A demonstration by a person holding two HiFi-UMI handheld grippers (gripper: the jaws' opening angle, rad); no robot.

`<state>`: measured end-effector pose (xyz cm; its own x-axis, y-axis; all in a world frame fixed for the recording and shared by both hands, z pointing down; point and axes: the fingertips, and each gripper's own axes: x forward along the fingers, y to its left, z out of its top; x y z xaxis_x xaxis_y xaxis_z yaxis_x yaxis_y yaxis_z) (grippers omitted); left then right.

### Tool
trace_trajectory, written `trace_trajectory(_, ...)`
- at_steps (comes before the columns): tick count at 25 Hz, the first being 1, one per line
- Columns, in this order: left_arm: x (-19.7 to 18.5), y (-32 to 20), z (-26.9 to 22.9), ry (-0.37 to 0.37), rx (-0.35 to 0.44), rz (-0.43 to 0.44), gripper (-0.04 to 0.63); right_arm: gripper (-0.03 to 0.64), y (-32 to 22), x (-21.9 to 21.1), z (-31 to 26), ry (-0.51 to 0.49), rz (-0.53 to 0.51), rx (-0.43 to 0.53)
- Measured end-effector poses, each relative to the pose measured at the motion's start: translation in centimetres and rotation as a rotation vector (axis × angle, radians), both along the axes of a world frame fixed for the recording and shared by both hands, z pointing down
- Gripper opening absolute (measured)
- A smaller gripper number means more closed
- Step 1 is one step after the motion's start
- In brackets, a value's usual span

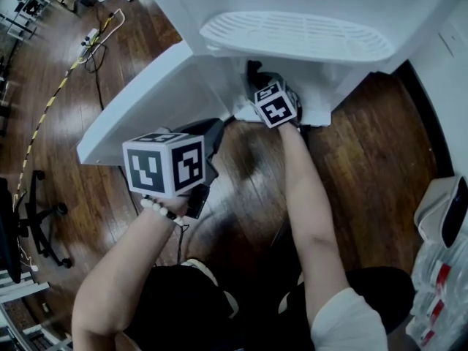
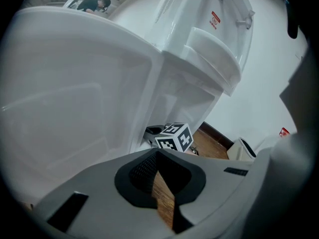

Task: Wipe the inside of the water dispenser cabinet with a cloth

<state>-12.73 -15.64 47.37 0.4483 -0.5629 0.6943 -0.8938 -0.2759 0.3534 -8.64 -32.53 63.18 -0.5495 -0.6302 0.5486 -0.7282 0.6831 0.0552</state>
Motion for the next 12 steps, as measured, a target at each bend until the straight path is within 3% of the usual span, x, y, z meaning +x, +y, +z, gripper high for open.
trace_trajectory(4,0.0,-0.2,-0.1,-0.008,0.007,0.005,-0.003,0.035,-0.6,0.7,-3.7,-0.152,0.063,0.111)
trace_trajectory(9,0.2,-0.1,-0.1,-0.005,0.01,0.007,-0.003,0.035,-2.0,1.6,-9.4,-0.085,0.059,0.352)
trace_trajectory(12,0.1,-0.1,0.0,-0.001,0.003,-0.002,-0.002,0.035,-2.3,1.1,-13.2,-0.111,0.027,0.452)
